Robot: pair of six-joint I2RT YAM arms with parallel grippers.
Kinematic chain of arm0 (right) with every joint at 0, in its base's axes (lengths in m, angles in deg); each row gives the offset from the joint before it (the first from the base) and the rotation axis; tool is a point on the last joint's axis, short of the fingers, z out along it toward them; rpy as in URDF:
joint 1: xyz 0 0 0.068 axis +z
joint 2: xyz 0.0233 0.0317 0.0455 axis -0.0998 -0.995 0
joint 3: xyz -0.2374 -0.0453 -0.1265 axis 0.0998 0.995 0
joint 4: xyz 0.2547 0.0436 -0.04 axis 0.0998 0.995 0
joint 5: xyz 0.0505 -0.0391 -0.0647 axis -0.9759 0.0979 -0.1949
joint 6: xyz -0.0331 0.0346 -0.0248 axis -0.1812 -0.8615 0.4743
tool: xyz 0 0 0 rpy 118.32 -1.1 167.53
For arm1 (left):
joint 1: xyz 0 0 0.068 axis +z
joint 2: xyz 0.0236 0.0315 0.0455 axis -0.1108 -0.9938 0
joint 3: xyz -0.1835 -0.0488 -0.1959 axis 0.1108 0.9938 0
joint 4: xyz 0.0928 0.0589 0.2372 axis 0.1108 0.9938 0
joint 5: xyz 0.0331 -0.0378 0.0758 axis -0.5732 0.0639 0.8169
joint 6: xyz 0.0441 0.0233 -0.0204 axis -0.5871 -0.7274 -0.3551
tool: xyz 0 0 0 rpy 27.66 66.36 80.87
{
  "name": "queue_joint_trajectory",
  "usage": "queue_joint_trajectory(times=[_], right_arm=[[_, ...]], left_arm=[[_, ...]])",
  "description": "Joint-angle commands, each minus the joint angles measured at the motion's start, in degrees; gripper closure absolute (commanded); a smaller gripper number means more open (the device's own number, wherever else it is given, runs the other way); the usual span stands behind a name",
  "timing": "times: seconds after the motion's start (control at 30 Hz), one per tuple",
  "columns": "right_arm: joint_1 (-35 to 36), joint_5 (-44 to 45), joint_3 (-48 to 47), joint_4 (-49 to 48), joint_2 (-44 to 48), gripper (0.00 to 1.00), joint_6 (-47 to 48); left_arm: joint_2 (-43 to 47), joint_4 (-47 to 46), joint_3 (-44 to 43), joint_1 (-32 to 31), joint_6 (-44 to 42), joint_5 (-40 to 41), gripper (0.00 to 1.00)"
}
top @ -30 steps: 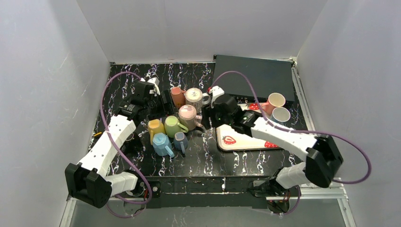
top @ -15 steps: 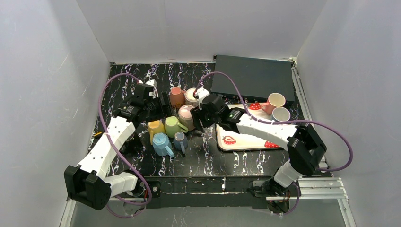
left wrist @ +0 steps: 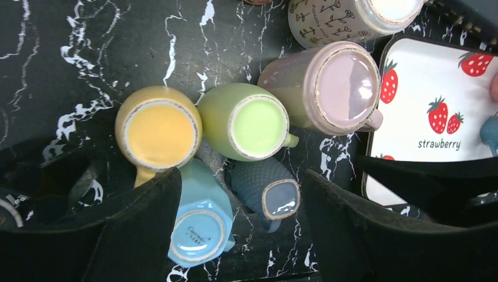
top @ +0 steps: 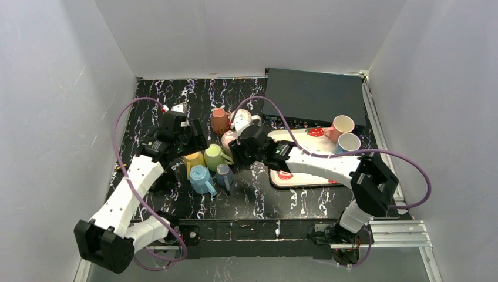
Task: Turn the mug right side up
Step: Turn over the cup at the center of the board.
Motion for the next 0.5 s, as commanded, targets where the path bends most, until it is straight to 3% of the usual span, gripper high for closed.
queue_joint_trajectory(times=[0.0,0.13,0.47], right_arm=[[1.53,-2.29,-2.87,-6.51,-3.62,0.49,-1.56],[1.55,-2.28,-6.20,-9.17,-7.83,0.45,0.10],[1.55,-1.84,-15.28,-4.68,-16.91,0.39,3.67]], left_arm=[[5.92,-1.40,1.50,0.03,0.90,5.34,0.28],[5.37,-0.07,0.69,-0.02,0.27,5.40,0.26],[6.08,1.28,0.67,0.01,0.10,6.17,0.24]])
